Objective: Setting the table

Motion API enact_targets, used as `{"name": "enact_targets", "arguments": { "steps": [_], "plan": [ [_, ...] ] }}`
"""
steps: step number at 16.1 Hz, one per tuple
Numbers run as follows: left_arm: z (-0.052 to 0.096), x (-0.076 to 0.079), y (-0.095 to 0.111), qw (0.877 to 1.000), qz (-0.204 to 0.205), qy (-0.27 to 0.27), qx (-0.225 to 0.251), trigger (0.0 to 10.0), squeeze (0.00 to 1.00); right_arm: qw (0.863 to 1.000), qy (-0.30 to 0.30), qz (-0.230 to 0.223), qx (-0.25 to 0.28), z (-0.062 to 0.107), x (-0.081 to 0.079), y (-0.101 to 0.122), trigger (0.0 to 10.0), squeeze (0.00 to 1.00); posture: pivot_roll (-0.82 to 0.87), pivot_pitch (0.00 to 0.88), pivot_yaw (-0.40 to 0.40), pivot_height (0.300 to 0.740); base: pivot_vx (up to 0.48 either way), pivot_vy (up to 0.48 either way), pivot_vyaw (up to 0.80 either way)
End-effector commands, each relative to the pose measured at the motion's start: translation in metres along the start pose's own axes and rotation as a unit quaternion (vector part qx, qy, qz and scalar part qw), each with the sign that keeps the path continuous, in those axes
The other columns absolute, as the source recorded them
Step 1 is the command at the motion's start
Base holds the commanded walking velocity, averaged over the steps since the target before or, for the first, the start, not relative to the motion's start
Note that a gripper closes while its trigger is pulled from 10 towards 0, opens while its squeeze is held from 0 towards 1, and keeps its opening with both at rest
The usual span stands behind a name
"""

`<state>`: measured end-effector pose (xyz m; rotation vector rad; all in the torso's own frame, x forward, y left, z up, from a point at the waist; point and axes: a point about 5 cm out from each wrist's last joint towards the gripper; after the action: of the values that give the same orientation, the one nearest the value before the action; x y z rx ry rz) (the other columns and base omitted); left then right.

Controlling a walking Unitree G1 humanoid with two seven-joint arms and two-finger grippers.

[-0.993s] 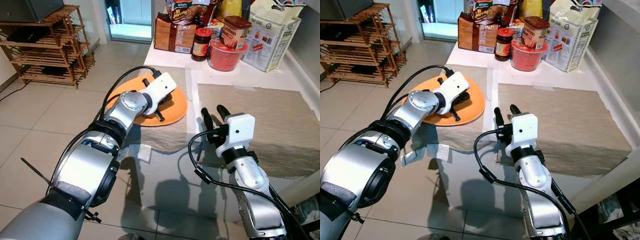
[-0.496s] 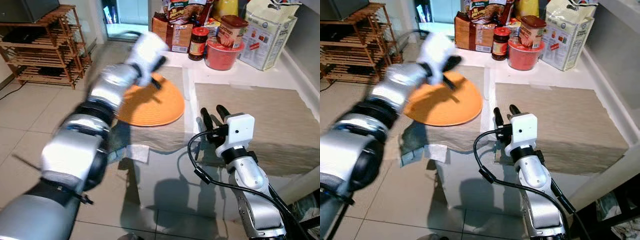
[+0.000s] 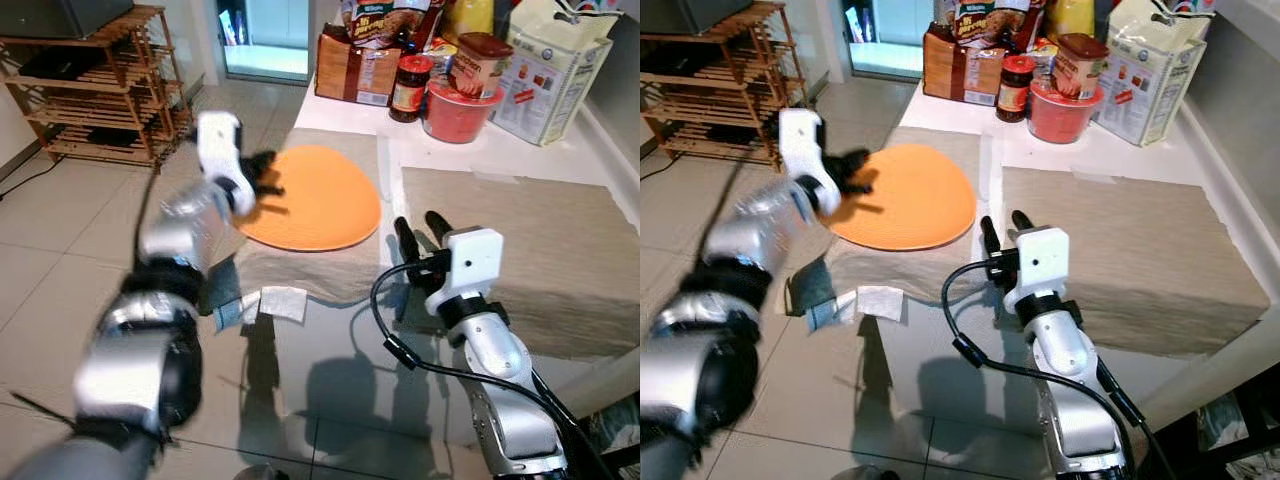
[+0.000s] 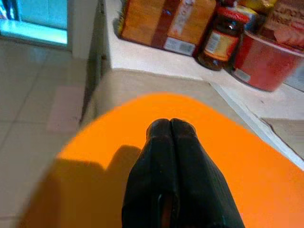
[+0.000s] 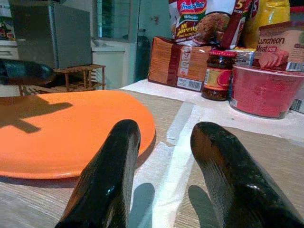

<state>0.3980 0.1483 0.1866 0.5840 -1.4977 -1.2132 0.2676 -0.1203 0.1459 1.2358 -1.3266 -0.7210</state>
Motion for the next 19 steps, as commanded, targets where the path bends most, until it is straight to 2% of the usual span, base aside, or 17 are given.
{"name": "enact_targets", "arguments": {
  "steps": [1,3,6,8,12,15,19],
  "plan": [
    [0.001,0.005,-0.003,1.0,-0.011,0.0,-0.003,10.0,0.0,1.0,0.002,-0.001,0.001,-0.002,0.001,0.0,10.0,0.0,0.07,0.005,-0.016,0.74,0.0,0.0,0.0],
    [0.006,0.011,-0.018,0.999,-0.035,-0.004,-0.028,10.0,0.0,1.0,0.003,-0.002,0.002,-0.002,0.0,0.0,10.0,0.0,0.06,0.009,-0.016,0.74,0.0,0.0,0.0],
    [0.007,0.012,-0.026,0.996,-0.035,0.018,-0.075,10.0,0.0,1.0,0.002,-0.001,0.0,-0.002,0.003,0.0,10.0,0.0,0.06,0.013,-0.016,0.74,0.0,0.0,0.0],
    [0.008,0.017,-0.026,0.996,-0.037,0.015,-0.084,10.0,0.0,1.0,0.001,-0.001,-0.001,-0.002,0.003,0.0,10.0,0.0,0.05,0.015,-0.015,0.74,0.0,0.0,0.0],
    [0.007,0.028,-0.018,0.992,-0.072,-0.005,-0.106,10.0,0.0,1.0,0.0,-0.004,-0.003,-0.002,0.001,0.0,10.0,0.0,0.06,0.017,-0.007,0.74,0.0,0.0,0.0],
    [0.003,0.043,-0.026,0.977,-0.084,-0.043,-0.189,10.0,0.0,1.0,0.0,-0.007,-0.005,-0.002,0.002,-0.001,10.0,0.0,0.06,0.018,-0.007,0.74,0.0,0.0,0.0],
    [-0.003,0.047,-0.027,0.973,-0.093,-0.038,-0.208,10.0,0.0,1.0,-0.006,-0.01,-0.006,-0.002,0.003,0.0,10.0,0.0,0.05,0.02,0.002,0.74,0.0,0.0,0.0]
  ]
}}
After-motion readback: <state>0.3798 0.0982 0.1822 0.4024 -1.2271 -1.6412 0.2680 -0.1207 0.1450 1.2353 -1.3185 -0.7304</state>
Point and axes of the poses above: a point about 5 cm out from each wrist's last joint towards the gripper, its own z axis pointing back from the gripper into the wrist, its own y axis along the axis of the wrist's last joint, x = y × z, and after that the axes turned 14 degrees about z, right-handed
